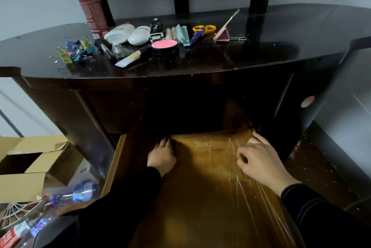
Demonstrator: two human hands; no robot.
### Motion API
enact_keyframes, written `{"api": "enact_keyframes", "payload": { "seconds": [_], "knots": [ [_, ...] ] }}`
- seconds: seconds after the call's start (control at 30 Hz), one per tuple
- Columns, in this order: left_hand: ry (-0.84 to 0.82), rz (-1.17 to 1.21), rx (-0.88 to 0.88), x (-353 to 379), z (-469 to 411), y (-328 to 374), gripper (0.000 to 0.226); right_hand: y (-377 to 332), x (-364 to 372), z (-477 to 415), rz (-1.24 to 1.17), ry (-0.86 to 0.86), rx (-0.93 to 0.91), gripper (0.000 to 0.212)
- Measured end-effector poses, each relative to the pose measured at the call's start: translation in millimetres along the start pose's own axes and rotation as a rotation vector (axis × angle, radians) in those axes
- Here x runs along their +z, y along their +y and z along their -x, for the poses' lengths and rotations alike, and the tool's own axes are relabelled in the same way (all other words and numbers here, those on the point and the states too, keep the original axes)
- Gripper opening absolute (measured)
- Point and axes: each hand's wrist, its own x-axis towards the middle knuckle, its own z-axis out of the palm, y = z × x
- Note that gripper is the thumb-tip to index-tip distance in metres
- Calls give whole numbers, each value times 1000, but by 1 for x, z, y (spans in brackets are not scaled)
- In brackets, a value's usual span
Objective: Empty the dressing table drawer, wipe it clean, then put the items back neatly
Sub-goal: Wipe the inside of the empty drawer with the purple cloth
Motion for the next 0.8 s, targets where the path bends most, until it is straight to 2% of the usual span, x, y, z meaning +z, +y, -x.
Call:
{"api": "enact_keyframes", "payload": {
  "seconds": [0.1, 0.3, 0.53, 0.63, 0.8],
  "knots": [
    [37, -51, -42, 9, -5, 27, 68, 0, 0, 0, -19, 9, 6, 22],
    [54, -108, 300, 25, 22, 60, 67, -1, -4, 1, -12, -22, 7, 21],
    [-13, -113, 424, 32, 51, 15, 69, -3, -6, 2, -1, -34, 11, 22],
    [-32, -127, 417, 27, 35, 11, 66, -1, -3, 1, -8, -18, 3, 22],
    [17, -139, 334, 19, -12, 47, 66, -1, -4, 1, -38, 6, 4, 21]
  ]
}}
